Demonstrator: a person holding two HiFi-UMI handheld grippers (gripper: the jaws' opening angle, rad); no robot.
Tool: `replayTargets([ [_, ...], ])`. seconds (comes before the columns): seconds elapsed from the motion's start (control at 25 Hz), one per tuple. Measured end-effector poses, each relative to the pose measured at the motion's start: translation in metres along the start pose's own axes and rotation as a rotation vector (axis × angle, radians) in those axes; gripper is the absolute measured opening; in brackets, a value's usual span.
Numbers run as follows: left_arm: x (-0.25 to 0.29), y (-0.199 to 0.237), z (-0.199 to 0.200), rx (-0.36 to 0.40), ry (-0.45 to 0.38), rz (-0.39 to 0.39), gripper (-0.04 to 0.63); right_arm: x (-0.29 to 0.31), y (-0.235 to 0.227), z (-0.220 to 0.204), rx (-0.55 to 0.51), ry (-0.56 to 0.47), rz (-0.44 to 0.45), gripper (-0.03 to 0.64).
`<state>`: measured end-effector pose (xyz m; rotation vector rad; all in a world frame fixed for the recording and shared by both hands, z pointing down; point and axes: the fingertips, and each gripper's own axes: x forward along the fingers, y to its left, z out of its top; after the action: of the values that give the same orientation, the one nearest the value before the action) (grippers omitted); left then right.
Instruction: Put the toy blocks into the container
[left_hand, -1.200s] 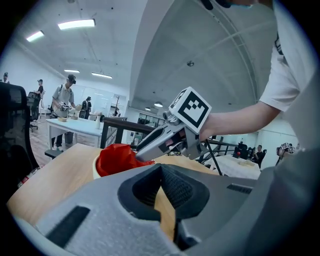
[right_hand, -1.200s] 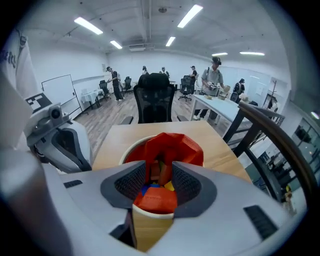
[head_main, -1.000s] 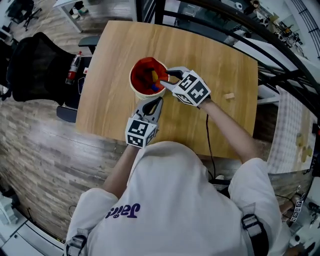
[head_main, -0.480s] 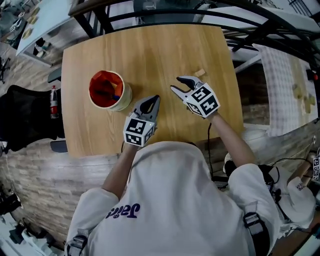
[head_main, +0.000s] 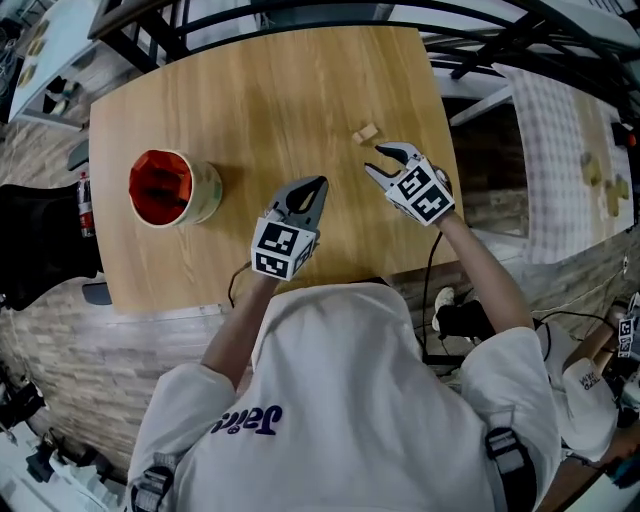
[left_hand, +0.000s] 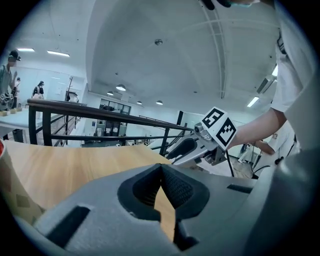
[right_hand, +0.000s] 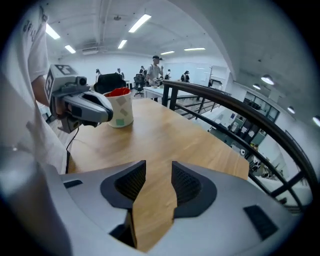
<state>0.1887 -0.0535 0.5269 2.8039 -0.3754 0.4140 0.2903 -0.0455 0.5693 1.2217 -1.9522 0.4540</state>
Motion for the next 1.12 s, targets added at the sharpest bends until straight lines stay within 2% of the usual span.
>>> replayTargets([
  [0.2, 0.040, 0.000, -0.005, -0.038, 0.020, 0.055, 0.008, 0.023, -0.039, -0.027, -0.281, 0.106, 0.072, 0.155],
  [0.4, 0.071, 0.017, -0.018, -0.047, 0.038, 0.106, 0.008, 0.069, -0.060, -0.055, -0.598, 0.200, 0.184, 0.154],
  [0.52, 0.086, 0.028, -0.025, -0.058, 0.047, 0.133, 0.008, 0.095, -0.072, -0.070, -0.739, 0.250, 0.246, 0.155],
  [0.8, 0.102, 0.042, -0.036, -0.084, 0.059, 0.170, 0.008, 0.137, -0.087, -0.099, -0.900, 0.349, 0.353, 0.166],
  [1.12, 0.092, 0.036, -0.047, -0.106, 0.066, 0.176, 0.008, 0.137, -0.083, -0.102, -0.909, 0.370, 0.382, 0.140],
])
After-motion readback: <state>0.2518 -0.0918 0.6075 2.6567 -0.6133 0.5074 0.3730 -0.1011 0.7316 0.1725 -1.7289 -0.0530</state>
